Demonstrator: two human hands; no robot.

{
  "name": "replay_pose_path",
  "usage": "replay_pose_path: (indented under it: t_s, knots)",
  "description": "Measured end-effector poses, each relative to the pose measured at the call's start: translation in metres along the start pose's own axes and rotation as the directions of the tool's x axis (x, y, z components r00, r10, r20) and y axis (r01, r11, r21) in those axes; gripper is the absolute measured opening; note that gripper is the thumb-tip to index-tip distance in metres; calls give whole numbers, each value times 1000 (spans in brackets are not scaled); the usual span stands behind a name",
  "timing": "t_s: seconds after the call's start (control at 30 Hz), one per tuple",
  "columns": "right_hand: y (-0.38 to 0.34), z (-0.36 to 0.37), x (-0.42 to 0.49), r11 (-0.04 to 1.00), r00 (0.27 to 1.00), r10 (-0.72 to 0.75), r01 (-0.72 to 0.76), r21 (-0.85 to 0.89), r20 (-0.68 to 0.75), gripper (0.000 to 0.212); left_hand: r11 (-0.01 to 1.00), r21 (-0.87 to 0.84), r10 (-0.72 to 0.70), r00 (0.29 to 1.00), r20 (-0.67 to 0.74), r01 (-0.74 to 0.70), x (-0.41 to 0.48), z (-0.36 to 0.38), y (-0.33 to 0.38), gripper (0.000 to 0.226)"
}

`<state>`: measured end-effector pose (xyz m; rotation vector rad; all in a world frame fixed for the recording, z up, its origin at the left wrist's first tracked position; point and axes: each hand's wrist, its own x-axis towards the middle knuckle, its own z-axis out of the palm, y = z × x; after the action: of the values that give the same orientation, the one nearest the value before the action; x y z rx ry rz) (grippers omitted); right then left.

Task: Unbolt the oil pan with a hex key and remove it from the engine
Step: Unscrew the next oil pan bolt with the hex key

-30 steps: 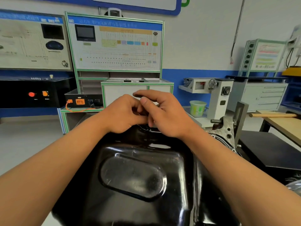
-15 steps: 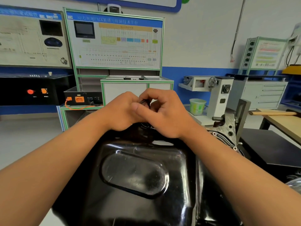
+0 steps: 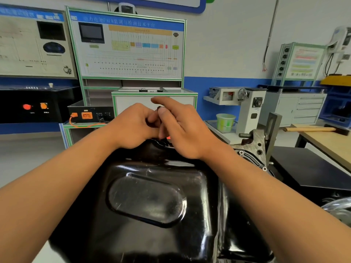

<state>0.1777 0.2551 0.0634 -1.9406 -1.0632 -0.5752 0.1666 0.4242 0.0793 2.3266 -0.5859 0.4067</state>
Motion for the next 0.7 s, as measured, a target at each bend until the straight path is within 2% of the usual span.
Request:
replay_pose_path:
  t_s: [0.1,0.2,0.3,0.4,0.57,0.63,0.7]
  knots:
    - [-2,-2,3,964,995,99,-104,243,30,31,1000,-7,-2,1000,-2,2,1,1,0,36]
    - [-4,-4,8,855,974,201,-228,465,108,25,1000,-19,0,1000,15,0,1,3,0,52]
    - [-5,-8,12,807,956,262,-293,512,134,24,1000,-7,4,1000,22,-3,2,5,0,49]
    - [-5,-8,12,802,948,310,-304,515,76,22,1000,-25,0,999,33,1,2,6,1,38]
    - [-6,-7,8,897,959,276,-230,377,-71,15,999,-39,31,998,56,-28,0,5,5,10]
    - [-5,-1,5,974,961,214,-197,111,-173,28,1000,3,30,999,45,-30,0,4,4,2]
    - [-6,5,1,959,948,148,-207,-192,-281,43,1000,21,21,999,45,-22,1,5,4,7]
